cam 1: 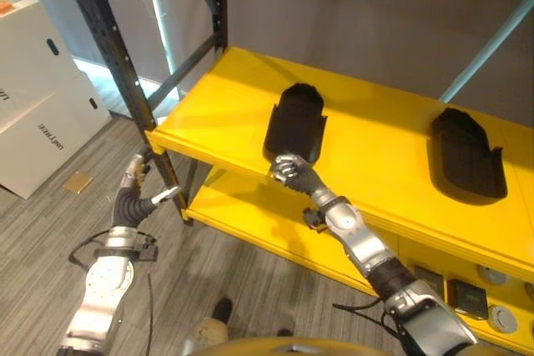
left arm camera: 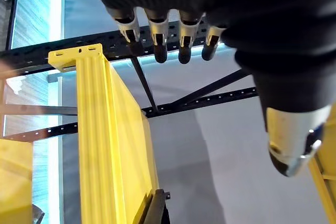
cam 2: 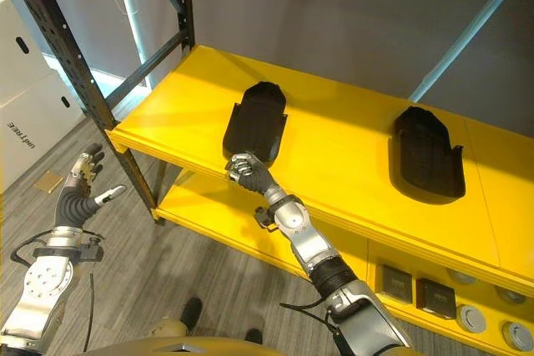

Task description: Move parts from the plastic box to the shelf.

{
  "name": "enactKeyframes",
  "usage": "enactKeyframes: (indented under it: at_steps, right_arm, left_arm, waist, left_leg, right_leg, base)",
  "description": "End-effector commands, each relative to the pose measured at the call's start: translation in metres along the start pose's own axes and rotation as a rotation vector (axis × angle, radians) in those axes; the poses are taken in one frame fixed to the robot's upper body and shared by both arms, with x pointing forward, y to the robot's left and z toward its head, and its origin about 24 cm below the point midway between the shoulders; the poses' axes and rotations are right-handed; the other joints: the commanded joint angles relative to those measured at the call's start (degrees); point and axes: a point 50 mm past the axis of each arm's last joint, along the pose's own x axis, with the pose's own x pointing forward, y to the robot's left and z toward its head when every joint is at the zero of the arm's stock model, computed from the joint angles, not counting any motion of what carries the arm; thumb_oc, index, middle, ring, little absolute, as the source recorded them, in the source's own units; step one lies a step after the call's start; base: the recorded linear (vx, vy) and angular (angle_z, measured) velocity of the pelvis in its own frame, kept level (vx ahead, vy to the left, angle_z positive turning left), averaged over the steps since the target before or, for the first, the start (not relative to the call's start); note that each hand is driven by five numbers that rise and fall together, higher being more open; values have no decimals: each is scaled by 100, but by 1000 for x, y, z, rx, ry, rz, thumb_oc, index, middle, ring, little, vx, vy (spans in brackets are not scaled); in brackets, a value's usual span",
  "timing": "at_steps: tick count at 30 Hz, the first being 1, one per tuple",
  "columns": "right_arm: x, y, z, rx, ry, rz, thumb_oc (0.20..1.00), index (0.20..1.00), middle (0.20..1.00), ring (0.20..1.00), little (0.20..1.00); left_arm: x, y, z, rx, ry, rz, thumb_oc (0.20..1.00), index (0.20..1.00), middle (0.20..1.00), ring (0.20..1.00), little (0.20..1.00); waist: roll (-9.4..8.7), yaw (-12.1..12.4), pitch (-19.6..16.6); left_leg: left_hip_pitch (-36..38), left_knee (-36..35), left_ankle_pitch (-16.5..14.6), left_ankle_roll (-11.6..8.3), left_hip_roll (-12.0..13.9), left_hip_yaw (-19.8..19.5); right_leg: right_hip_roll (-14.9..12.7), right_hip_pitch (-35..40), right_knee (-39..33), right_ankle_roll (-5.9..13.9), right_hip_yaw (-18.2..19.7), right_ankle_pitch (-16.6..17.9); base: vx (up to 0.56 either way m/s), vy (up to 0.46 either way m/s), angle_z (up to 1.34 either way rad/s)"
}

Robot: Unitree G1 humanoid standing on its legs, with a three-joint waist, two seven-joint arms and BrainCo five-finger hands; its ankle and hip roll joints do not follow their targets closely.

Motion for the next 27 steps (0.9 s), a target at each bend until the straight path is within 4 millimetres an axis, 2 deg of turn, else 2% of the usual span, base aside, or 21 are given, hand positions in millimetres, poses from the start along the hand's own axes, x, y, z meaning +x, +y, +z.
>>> enactKeyframes:
  at_steps: [1,14,27]
  right_arm:
    - [21,-3,30,-50,-129,-30,200,200,200,200,200]
    - [37,-13,20,-112,-45,-75,200,200,200,200,200]
    - [50,-19,25,-126,-33,-86,200,200,200,200,200]
  left_arm:
    - [10,5,15,-2,-91,-5,1000,1000,1000,1000,1000]
    - [13,1,22,-6,-114,-42,1000,1000,1000,1000,1000]
    - [15,-3,22,-26,-116,-64,1000,1000,1000,1000,1000]
  waist:
    - [-192,11,-114]
    - [-164,183,-58]
    - [-150,270,-26]
  left_leg:
    - [220,-1,-827,211,-42,-10]
    - [149,-2,-829,235,-77,-71]
    - [125,-11,-836,246,-90,-58]
  right_leg:
    - [-114,113,12,-26,16,-496]
    - [-139,66,12,-13,-29,-482]
    - [-143,4,12,2,-5,-471]
  base:
    - [0,0,0]
    - [0,0,0]
    - [0,0,0]
